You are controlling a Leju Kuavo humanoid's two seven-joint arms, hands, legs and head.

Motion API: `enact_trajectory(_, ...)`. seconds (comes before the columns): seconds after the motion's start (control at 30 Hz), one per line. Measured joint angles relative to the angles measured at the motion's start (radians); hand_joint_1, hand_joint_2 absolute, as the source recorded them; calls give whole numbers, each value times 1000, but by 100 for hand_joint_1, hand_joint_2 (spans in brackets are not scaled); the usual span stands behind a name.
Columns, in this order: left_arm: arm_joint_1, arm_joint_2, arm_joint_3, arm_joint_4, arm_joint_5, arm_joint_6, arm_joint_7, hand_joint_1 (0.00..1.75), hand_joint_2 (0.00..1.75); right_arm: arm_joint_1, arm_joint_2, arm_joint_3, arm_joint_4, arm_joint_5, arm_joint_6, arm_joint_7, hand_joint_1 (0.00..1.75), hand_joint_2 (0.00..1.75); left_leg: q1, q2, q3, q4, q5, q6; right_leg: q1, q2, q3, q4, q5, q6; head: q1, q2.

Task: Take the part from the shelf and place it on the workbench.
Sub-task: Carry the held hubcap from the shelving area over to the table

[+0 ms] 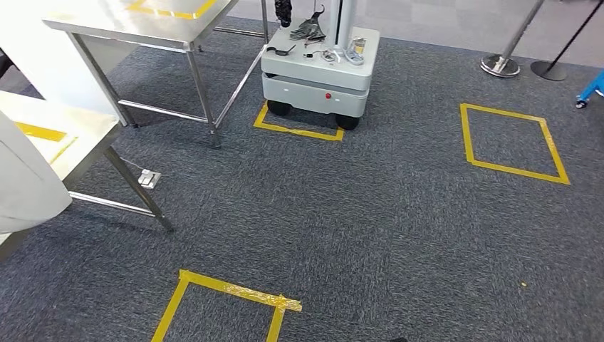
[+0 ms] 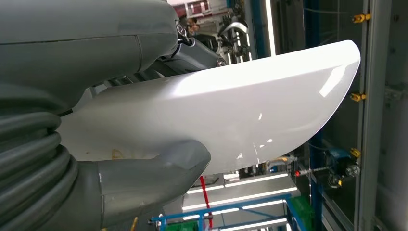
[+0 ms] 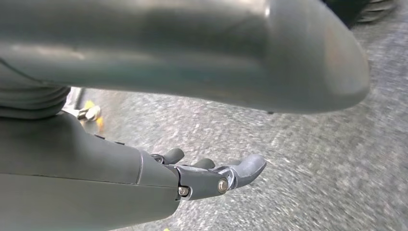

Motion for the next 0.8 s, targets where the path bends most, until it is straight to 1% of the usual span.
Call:
enact_trajectory(0.03, 11, -3, 10, -1, -9, -2, -10, 175, 175, 2, 2, 0, 1, -4, -4, 7, 0, 0, -1, -15, -2, 1, 1, 0, 0, 4, -22, 41, -8, -1, 0, 0)
enact_trajectory(0.07, 18, -7, 21, -1, -23, -4, -19, 175, 175, 4, 4, 0, 1, -11, -9, 10, 0, 0, -1, -30, -4, 3, 1, 0, 0, 6, -26, 45, 4, -4, 1, 0)
enact_trajectory(0.1, 21, -13, 32, -1, -40, -7, -28, 175, 175, 5, 5, 0, 2, -19, -15, 11, 0, 0, -1, -46, -5, 4, 2, 0, 0, 11, -11, 9, 34, -8, 1, 0)
enact_trajectory(0.13, 21, -19, 43, -2, -57, -8, -35, 175, 175, 5, 6, 0, 2, -26, -19, 11, 0, 0, 0, -61, -5, 5, 3, -2, 0, 26, 20, -59, 73, -13, 1, 0)
enact_trajectory(0.17, 21, -25, 52, -2, -72, -9, -41, 175, 175, 4, 6, -1, 2, -30, -24, 12, 0, 0, 0, -74, -6, 5, 4, -5, -1, 54, 52, -129, 101, -17, 1, 0)
enact_trajectory(0.2, 20, -31, 60, -2, -82, -9, -43, 175, 175, 2, 7, -1, 2, -30, -27, 13, 0, 0, 1, -87, -7, 5, 7, -10, -1, 76, 77, -185, 121, -19, 2, 0)
enact_trajectory(0.23, 19, -36, 67, -1, -89, -9, -43, 175, 175, 0, 7, -1, 2, -28, -29, 14, 0, 0, 2, -100, -10, 4, 9, -17, 0, 92, 91, -219, 128, -20, 2, 0)
enact_trajectory(0.27, 19, -40, 72, 0, -92, -9, -41, 175, 175, -2, 7, -1, 2, -24, -31, 14, 0, 0, 4, -113, -13, 1, 13, -25, 3, 94, 95, -228, 126, -20, 2, 0)
enact_trajectory(0.3, 19, -43, 76, 1, -92, -9, -36, 175, 175, -4, 8, -1, 2, -20, -32, 12, 0, 0, 6, -127, -16, -4, 18, -33, 5, 80, 96, -233, 130, -23, 3, 0)
enact_trajectory(0.33, 19, -45, 80, 4, -90, -10, -31, 175, 175, -6, 8, -1, 2, -18, -32, 9, 0, 0, 7, -127, -20, -7, 21, -39, 4, 65, 100, -238, 134, -28, 3, 0)
enact_trajectory(0.37, 18, -46, 84, 8, -87, -10, -27, 175, 175, -7, 9, -1, 2, -17, -32, 5, 0, 0, 6, -106, -25, -1, 17, -43, 4, 50, 103, -245, 139, -35, 1, 0)
enact_trajectory(0.4, 15, -49, 88, 13, -84, -11, -25, 175, 175, -8, 10, -1, 2, -19, -33, -2, 0, 0, 4, -72, -38, 22, 1, -47, 2, 35, 106, -252, 144, -41, -1, 0)
enact_trajectory(0.43, 13, -50, 91, 18, -81, -12, -24, 175, 175, -8, 10, -1, 2, -21, -33, -7, 0, 0, 3, -31, -57, 66, -28, -49, 3, 19, 107, -256, 146, -46, -4, 0)
enact_trajectory(0.47, 12, -52, 92, 24, -77, -14, -24, 175, 175, -7, 10, -1, 2, -25, -33, -11, 0, 0, 2, 1, -83, 128, -63, -53, 5, 4, 107, -257, 146, -50, -6, 0)
enact_trajectory(0.5, 13, -53, 93, 29, -72, -16, -25, 175, 175, -5, 10, -1, 2, -29, -34, -13, 0, 0, 3, 15, -110, 195, -95, -57, 8, -11, 106, -256, 146, -53, -6, 0)
enact_trajectory(0.53, 17, -54, 94, 34, -67, -19, -27, 175, 175, -4, 10, -1, 2, -33, -34, -14, 0, 0, 4, 20, -129, 244, -113, -60, 10, -27, 106, -256, 145, -54, -6, 0)
enact_trajectory(0.57, 19, -55, 96, 39, -62, -22, -29, 175, 175, -3, 10, -1, 2, -37, -34, -13, 0, 0, 4, 22, -131, 259, -113, -61, 11, -43, 105, -255, 143, -54, -6, 0)
enact_trajectory(0.6, 19, -57, 97, 43, -59, -24, -31, 175, 175, -3, 10, -2, 2, -39, -34, -13, 0, 0, 4, 25, -113, 234, -94, -62, 11, -58, 105, -253, 142, -54, -6, 0)
enact_trajectory(0.63, 16, -58, 98, 48, -58, -25, -31, 175, 175, -4, 11, -2, 2, -41, -33, -11, 0, 0, 4, 36, -76, 173, -64, -62, 11, -73, 106, -250, 139, -52, -6, 0)
enact_trajectory(0.67, 9, -59, 98, 53, -58, -26, -30, 175, 175, -5, 11, -2, 2, -42, -32, -8, 0, 0, 1, 56, -37, 103, -41, -58, 12, -87, 106, -248, 136, -49, -6, 0)
enact_trajectory(0.7, 2, -61, 98, 58, -60, -25, -29, 175, 175, -6, 12, -2, 2, -43, -32, -4, 0, 0, -1, 72, -5, 45, -23, -51, 14, -99, 107, -243, 132, -45, -6, 0)
enact_trajectory(0.73, -7, -63, 97, 62, -62, -24, -27, 175, 175, -7, 12, -2, 2, -44, -32, 1, 0, 0, -5, 83, 13, 10, -14, -43, 16, -110, 107, -240, 130, -41, -5, 0)
enact_trajectory(0.77, -14, -65, 96, 66, -63, -21, -26, 175, 175, -8, 12, -2, 2, -45, -33, 6, 0, 0, -8, 83, 16, 0, -14, -35, 17, -121, 108, -239, 128, -36, -5, 0)
enact_trajectory(0.8, -18, -65, 96, 68, -63, -18, -25, 175, 175, -10, 13, -3, 2, -47, -34, 11, 0, 0, -9, 71, 15, 0, -11, -28, 18, -131, 110, -238, 127, -32, -5, 0)
